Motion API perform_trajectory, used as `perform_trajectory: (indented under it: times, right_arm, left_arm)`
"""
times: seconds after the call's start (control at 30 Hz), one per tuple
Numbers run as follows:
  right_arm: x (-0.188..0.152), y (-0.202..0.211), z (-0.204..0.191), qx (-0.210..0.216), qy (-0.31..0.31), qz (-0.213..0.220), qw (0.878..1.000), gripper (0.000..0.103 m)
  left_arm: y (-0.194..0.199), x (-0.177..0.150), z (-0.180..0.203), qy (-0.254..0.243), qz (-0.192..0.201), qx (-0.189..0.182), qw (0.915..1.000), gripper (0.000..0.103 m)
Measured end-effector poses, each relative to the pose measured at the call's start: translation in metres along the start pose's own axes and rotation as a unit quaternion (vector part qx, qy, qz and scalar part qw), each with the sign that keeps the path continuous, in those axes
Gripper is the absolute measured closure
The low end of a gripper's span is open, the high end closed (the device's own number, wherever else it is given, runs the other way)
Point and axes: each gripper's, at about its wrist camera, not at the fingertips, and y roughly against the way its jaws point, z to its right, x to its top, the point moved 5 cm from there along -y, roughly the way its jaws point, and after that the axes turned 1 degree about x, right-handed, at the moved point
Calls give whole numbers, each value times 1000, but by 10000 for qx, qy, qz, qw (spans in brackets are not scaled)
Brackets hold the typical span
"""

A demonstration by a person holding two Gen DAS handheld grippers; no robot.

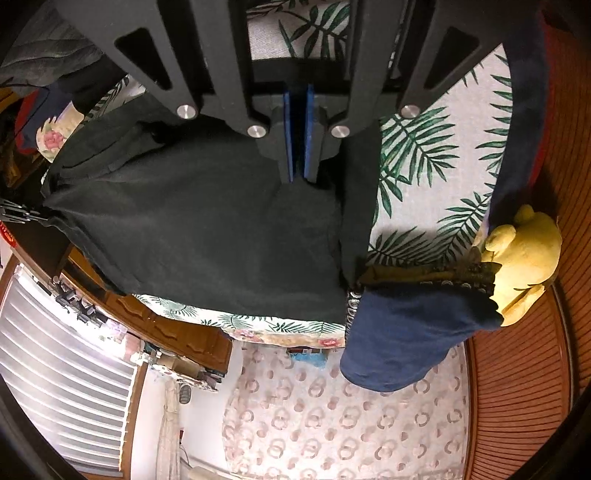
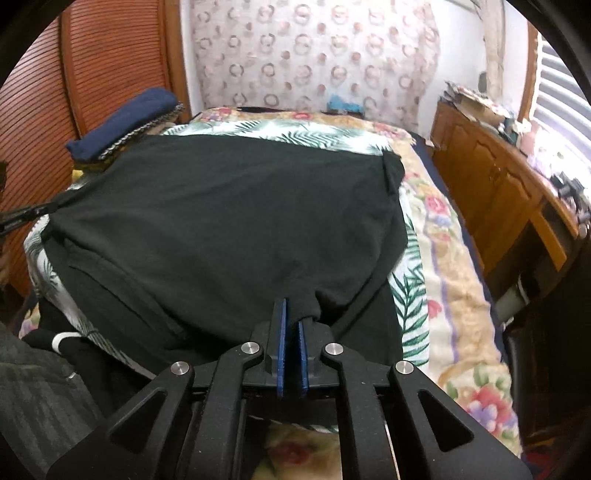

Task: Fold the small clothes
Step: 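Lay the fold flat and open both tools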

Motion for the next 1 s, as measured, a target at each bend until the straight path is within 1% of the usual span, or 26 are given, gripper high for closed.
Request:
perform_trajectory:
  times: [0.07, 0.13, 0.2, 0.23, 0.3, 0.33, 0.4, 0.43, 0.47, 0.53, 0.63, 0.67, 0.87, 1.0]
  right_arm:
    - [4, 6, 1, 16, 1, 82, 10000, 95]
    - [10, 13, 2, 20, 4, 197, 9998, 93]
    - [18, 19, 2, -12, 54, 295, 9995, 92]
    - [22, 20, 2, -15, 72, 340, 9994, 91]
    - [30, 20, -2, 7, 99, 428, 9990, 89]
    - [35, 18, -4, 7, 139, 456, 9989, 86]
    - [41, 17, -8, 0, 200, 505, 9985, 80]
    - [45, 18, -11, 26, 218, 560, 9982, 75]
    - [47, 20, -12, 59, 222, 607, 9979, 71]
    - [53, 23, -16, 147, 253, 681, 9972, 69]
    - [58, 25, -23, 157, 353, 771, 9963, 62]
    - [59, 23, -26, 171, 382, 784, 9960, 61]
    - [61, -5, -48, 357, 471, 656, 9961, 59]
    - [58, -32, -60, 442, 502, 477, 9966, 59]
  left_arm:
    - [3, 2, -3, 9, 38, -1, 10000, 94]
    - [5, 5, -8, 25, 58, 51, 10000, 88]
    - [6, 8, -15, 66, 74, 76, 9999, 77]
    - [6, 9, -16, 78, 78, 82, 9999, 74]
    - [5, 9, -20, 93, 61, 132, 9999, 59]
    - [3, 9, -22, 90, 37, 182, 9998, 57]
    - [-2, 7, -27, 97, -57, 321, 9994, 46]
    - [-4, 5, -28, 116, -95, 343, 9993, 44]
    - [-8, 3, -31, 147, -159, 358, 9991, 43]
    - [-15, -1, -36, 212, -287, 408, 9985, 43]
    - [-23, -8, -40, 280, -400, 451, 9978, 43]
    - [-24, -9, -41, 295, -425, 459, 9976, 43]
    - [-30, -16, -43, 282, -522, 471, 9971, 43]
    - [-30, -17, -43, 316, -507, 454, 9972, 42]
